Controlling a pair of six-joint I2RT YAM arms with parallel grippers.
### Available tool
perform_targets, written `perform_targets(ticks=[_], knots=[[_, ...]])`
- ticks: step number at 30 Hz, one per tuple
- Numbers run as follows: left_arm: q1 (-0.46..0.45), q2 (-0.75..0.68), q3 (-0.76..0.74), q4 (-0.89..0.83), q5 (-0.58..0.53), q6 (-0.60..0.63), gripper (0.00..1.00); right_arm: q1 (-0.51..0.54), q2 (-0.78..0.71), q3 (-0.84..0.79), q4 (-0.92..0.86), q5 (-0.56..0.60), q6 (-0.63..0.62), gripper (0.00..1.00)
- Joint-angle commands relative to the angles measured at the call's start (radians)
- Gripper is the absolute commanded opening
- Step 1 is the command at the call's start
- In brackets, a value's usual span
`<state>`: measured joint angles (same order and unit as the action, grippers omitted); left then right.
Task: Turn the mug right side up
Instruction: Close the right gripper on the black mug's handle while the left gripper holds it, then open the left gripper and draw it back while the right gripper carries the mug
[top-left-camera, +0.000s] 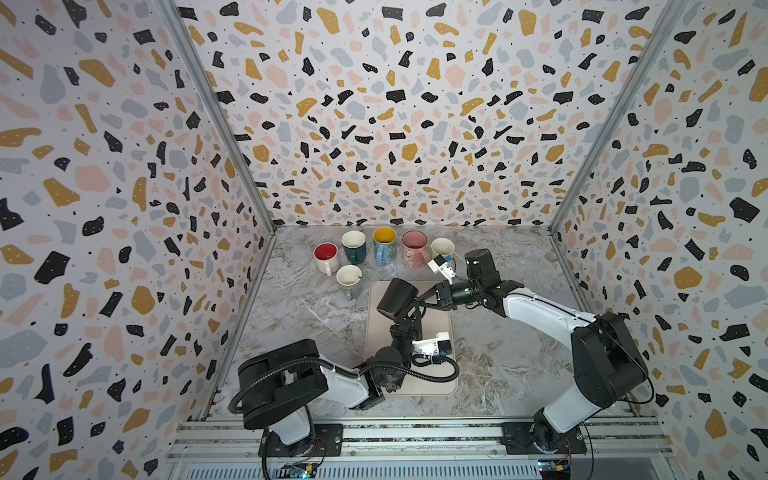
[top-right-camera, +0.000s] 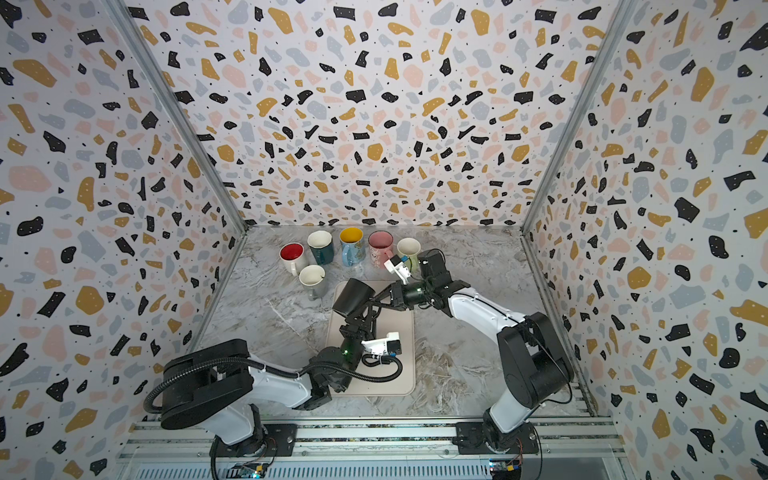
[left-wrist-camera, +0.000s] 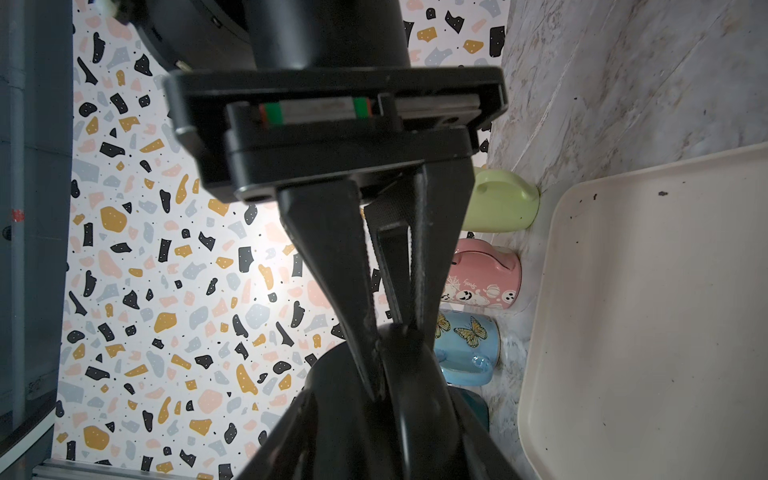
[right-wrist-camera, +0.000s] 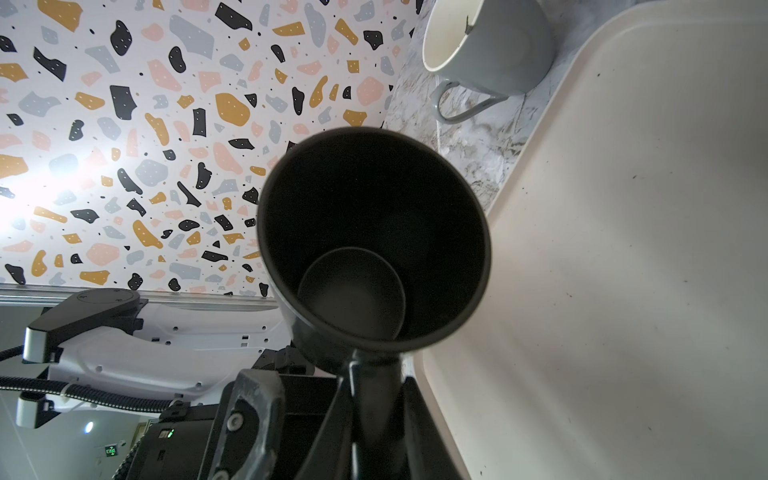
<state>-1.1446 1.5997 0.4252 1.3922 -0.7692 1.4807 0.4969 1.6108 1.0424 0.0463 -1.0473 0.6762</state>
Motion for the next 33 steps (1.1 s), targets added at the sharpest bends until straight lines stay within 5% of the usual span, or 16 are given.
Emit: perform_targets(ticks=[1, 22, 33], knots=[[-0.001, -0.045, 0.003, 0.453, -0.045, -0.002, 0.51, -0.017, -0.049, 0.001, 0.044, 0.01, -0.012, 0.0], [0.0, -0.092, -0.004, 0.442, -0.116, -0.103, 0.62, -0.129, -0.083, 0.025, -0.004, 0.066, -0.059, 0.0], [0.045, -0.354, 0.056, -0.035, -0.164, -0.493, 0.62, -0.194, -0.066, 0.041, -0.015, 0.127, -0.095, 0.0]])
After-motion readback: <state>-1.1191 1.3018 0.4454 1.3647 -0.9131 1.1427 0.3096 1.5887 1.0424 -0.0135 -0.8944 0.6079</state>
